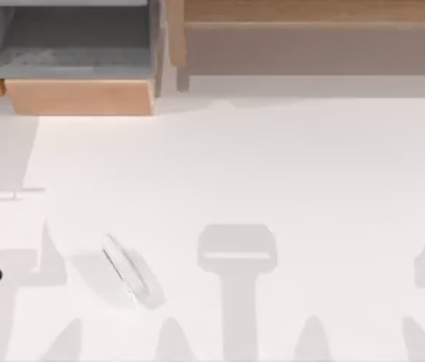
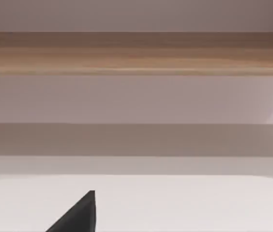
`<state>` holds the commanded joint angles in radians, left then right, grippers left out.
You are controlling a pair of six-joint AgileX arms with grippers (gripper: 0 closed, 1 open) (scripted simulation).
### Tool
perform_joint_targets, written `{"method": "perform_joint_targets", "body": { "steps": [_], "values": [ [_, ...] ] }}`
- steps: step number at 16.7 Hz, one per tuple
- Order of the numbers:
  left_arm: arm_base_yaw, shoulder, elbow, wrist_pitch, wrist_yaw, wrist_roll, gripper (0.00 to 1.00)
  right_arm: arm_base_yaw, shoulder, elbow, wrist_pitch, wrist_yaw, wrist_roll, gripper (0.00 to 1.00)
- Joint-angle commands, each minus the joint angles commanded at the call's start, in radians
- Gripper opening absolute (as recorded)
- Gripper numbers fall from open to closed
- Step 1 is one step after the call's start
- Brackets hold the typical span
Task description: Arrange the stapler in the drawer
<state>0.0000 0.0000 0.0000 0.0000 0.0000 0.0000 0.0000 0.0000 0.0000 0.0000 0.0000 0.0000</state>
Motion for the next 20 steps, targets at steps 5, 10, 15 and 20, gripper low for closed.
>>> {"method": "perform_joint_targets", "body": {
  "steps": [5, 10, 15, 20],
  "values": [
    [-0.022, 0.063, 0.044, -0.048, -0.002, -0.045, 1.00, 0.000, 0.000, 0.000, 0.000, 0.000, 0.000, 1.00],
    [-0.114, 0.374, 0.244, -0.238, -0.010, -0.246, 1.00, 0.000, 0.000, 0.000, 0.000, 0.000, 0.000, 1.00],
    [-0.248, 0.839, 0.552, -0.482, -0.013, -0.544, 1.00, 0.000, 0.000, 0.000, 0.000, 0.000, 0.000, 1.00],
    [-0.387, 1.316, 0.876, -0.720, -0.009, -0.850, 1.00, 0.000, 0.000, 0.000, 0.000, 0.000, 0.000, 1.00]
  ]
}}
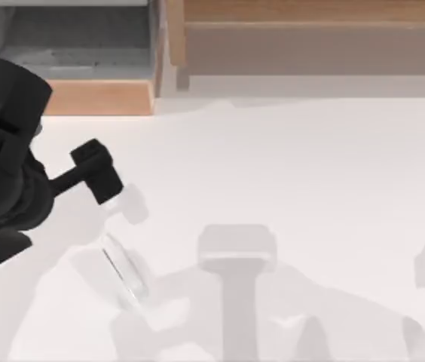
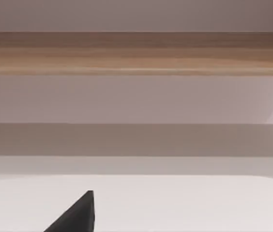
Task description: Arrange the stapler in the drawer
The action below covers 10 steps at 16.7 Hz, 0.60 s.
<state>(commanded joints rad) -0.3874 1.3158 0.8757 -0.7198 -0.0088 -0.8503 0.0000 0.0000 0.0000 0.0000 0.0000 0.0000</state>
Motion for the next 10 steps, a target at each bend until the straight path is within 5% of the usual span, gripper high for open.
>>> {"method": "perform_joint_targets", "body": {
  "steps": [5, 10],
  "values": [
    [-0.108, 0.359, 0.234, -0.179, 0.005, -0.218, 1.00, 0.000, 0.000, 0.000, 0.000, 0.000, 0.000, 1.00],
    [-0.151, 0.485, 0.319, -0.248, 0.008, -0.296, 1.00, 0.000, 0.000, 0.000, 0.000, 0.000, 0.000, 1.00]
  ]
}}
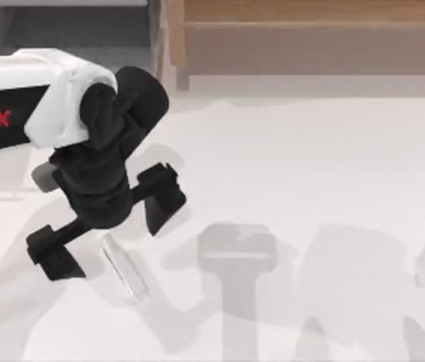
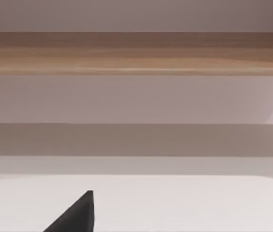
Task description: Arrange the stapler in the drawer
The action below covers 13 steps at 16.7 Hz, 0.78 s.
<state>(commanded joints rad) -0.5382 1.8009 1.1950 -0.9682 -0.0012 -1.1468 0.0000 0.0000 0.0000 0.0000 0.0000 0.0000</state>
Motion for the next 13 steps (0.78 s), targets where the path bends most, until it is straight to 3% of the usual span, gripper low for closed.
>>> {"method": "perform_joint_targets", "body": {
  "steps": [6, 13],
  "values": [
    [0.003, 0.007, -0.015, 0.020, 0.000, 0.003, 1.00, 0.000, 0.000, 0.000, 0.000, 0.000, 0.000, 1.00],
    [0.001, 0.086, -0.108, 0.194, 0.000, 0.003, 1.00, 0.000, 0.000, 0.000, 0.000, 0.000, 0.000, 1.00]
  ]
}}
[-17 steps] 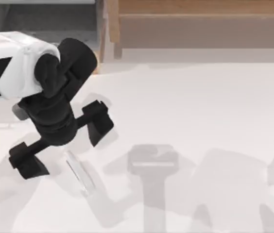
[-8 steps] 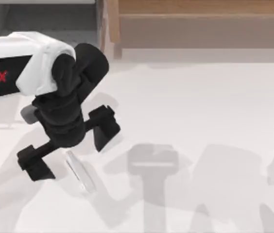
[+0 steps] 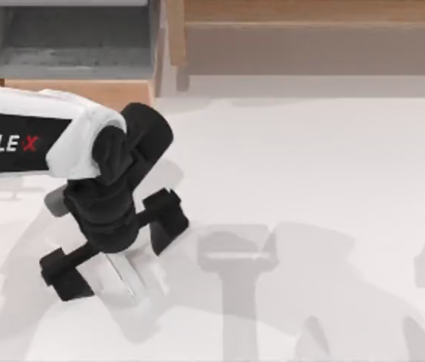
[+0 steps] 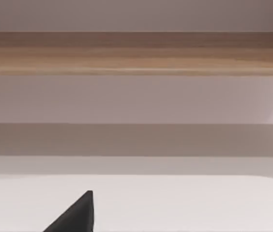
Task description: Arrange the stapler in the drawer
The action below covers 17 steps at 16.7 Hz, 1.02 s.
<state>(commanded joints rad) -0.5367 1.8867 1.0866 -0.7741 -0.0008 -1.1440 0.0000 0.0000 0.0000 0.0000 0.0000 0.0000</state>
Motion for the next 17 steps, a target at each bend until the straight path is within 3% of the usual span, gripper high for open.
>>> {"method": "perform_joint_targets", "body": {
  "steps": [3, 16, 17],
  "values": [
    [0.000, 0.000, 0.000, 0.000, 0.000, 0.000, 1.00, 0.000, 0.000, 0.000, 0.000, 0.000, 0.000, 1.00],
    [0.000, 0.000, 0.000, 0.000, 0.000, 0.000, 0.02, 0.000, 0.000, 0.000, 0.000, 0.000, 0.000, 1.00],
    [0.000, 0.000, 0.000, 0.000, 0.000, 0.000, 0.00, 0.000, 0.000, 0.000, 0.000, 0.000, 0.000, 1.00]
  ]
}}
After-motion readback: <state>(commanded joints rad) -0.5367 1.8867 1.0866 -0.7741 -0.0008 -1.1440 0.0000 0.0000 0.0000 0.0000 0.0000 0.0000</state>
